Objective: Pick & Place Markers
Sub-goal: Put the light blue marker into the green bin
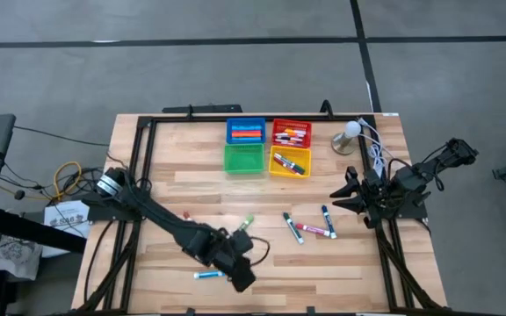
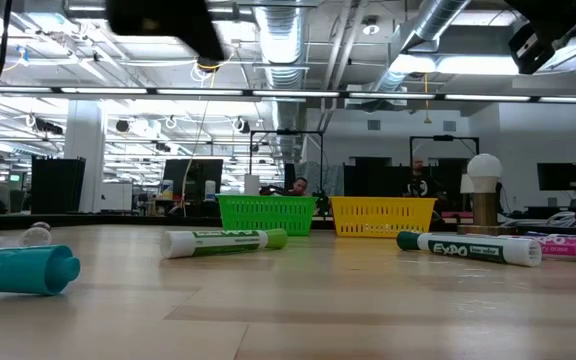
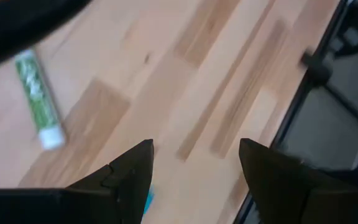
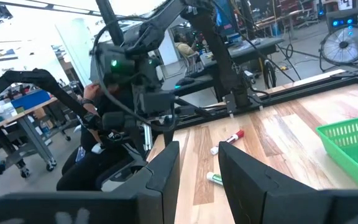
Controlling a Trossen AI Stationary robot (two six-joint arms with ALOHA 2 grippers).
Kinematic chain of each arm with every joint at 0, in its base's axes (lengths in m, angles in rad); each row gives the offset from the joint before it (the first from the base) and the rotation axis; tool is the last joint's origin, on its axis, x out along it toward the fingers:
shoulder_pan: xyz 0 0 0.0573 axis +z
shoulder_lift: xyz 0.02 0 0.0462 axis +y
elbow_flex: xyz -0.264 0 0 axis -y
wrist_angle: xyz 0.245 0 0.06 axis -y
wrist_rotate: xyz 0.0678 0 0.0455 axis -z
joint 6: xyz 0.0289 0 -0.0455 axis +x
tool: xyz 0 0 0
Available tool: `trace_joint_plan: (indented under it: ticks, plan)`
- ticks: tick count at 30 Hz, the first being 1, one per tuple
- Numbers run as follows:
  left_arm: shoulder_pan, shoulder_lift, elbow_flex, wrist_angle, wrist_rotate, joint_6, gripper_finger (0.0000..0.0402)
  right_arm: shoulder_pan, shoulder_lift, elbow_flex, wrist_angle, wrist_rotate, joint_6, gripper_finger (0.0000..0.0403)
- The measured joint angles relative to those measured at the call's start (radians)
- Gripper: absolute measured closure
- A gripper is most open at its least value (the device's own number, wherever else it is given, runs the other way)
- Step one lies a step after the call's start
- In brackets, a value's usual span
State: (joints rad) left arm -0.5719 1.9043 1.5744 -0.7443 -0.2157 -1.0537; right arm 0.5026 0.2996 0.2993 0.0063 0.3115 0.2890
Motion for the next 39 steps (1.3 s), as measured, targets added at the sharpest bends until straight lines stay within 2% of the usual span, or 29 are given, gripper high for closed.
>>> trace_joint_plan:
  ticks: [11, 16, 22, 30, 34, 39]
  plan:
    - [-0.136, 0.004, 0.000, -0.205, 0.002, -0.003, 0.0165, -0.001, 0.000, 0.000, 0.000, 0.002, 0.000, 0.0301]
    - [-0.165, 0.004, 0.000, -0.224, 0.002, -0.002, 0.0165, -0.001, 0.000, 0.000, 0.000, 0.002, 0.000, 0.0301]
    - [-0.163, 0.008, -0.093, -0.219, 0.020, -0.090, 0.0165, -0.001, 0.000, 0.000, 0.000, 0.003, 0.000, 0.0301]
    - [-0.167, 0.008, -0.211, -0.112, 0.192, -0.141, 0.0165, -0.001, 0.000, 0.000, 0.000, 0.003, 0.000, 0.0301]
    - [-0.176, 0.008, -0.230, -0.017, 0.201, -0.108, 0.0165, -0.001, 0.000, 0.000, -0.001, 0.003, -0.001, 0.0301]
    - [-0.189, 0.008, -0.231, -0.021, 0.167, -0.088, 0.0165, -0.001, 0.000, 0.000, -0.003, 0.004, -0.001, 0.0301]
